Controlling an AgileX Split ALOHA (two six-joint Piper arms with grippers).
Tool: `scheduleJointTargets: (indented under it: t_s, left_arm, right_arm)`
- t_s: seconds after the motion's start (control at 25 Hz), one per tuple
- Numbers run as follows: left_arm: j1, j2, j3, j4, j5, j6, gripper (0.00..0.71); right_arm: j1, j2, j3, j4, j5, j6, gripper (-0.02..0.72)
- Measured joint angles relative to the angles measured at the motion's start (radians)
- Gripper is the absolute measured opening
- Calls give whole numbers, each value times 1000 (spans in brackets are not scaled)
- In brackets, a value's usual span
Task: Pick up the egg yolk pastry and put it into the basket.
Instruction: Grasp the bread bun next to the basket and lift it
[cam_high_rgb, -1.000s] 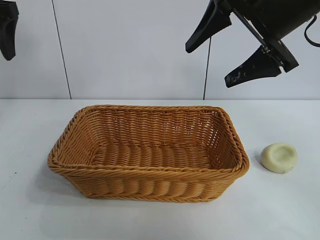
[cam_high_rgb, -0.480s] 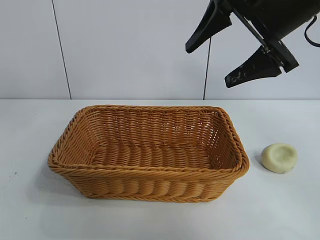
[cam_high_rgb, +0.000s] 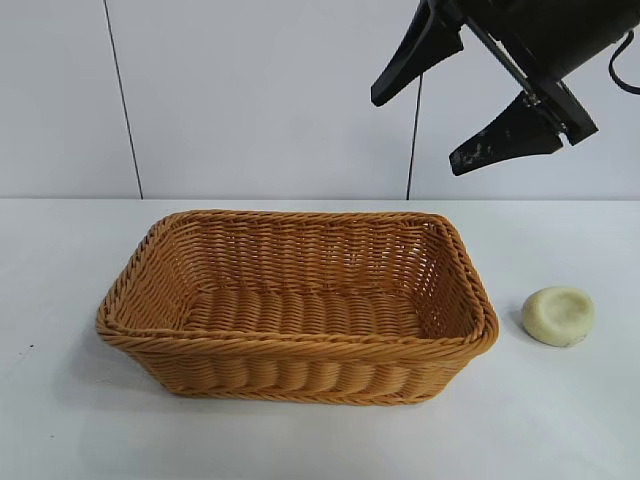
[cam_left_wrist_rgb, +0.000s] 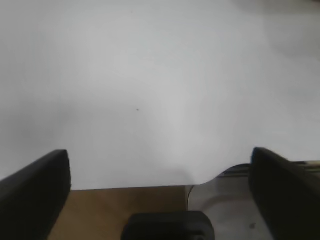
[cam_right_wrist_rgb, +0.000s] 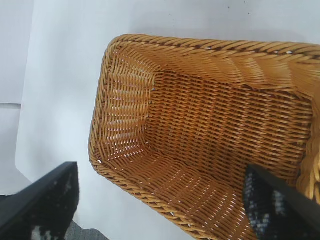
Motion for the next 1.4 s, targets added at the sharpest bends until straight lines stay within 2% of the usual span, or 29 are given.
scheduleJointTargets:
  t_s: [0.16, 0.64, 0.72, 0.8, 0.88, 0.96, 1.04, 1.12, 1.28, 1.36, 1.4]
  left_arm:
    - [0, -152, 27, -11, -32, 0, 692]
    - [0, -523, 28, -20, -35, 0, 692]
    - [0, -548, 28, -22, -35, 0, 692]
    - [0, -549, 28, -25, -35, 0, 692]
    - [0, -550, 28, -27, -35, 0, 692]
    - [0, -550, 29, -30, -35, 0, 692]
    - [0, -550, 29, -30, -36, 0, 692]
    - [0, -550, 29, -30, -36, 0, 692]
    - [0, -550, 29, -30, -36, 0, 692]
    - [0, -550, 29, -30, -36, 0, 692]
    - [0, -550, 29, -30, -36, 0, 692]
  right_arm:
    - [0, 0, 0, 0, 0, 0, 635]
    - [0, 0, 0, 0, 11, 0, 635]
    - [0, 0, -1, -12, 21, 0, 635]
    - [0, 0, -18, -48, 38, 0, 635]
    - [0, 0, -56, -99, 62, 9, 635]
    - [0, 0, -103, -191, 88, 56, 635]
    - [0, 0, -147, -308, 122, 118, 635]
    - [0, 0, -187, -459, 162, 195, 635]
    - [0, 0, -222, -732, 255, 302, 635]
    - [-8, 0, -223, -815, 287, 332, 635]
    - [-21, 0, -223, -831, 293, 343, 635]
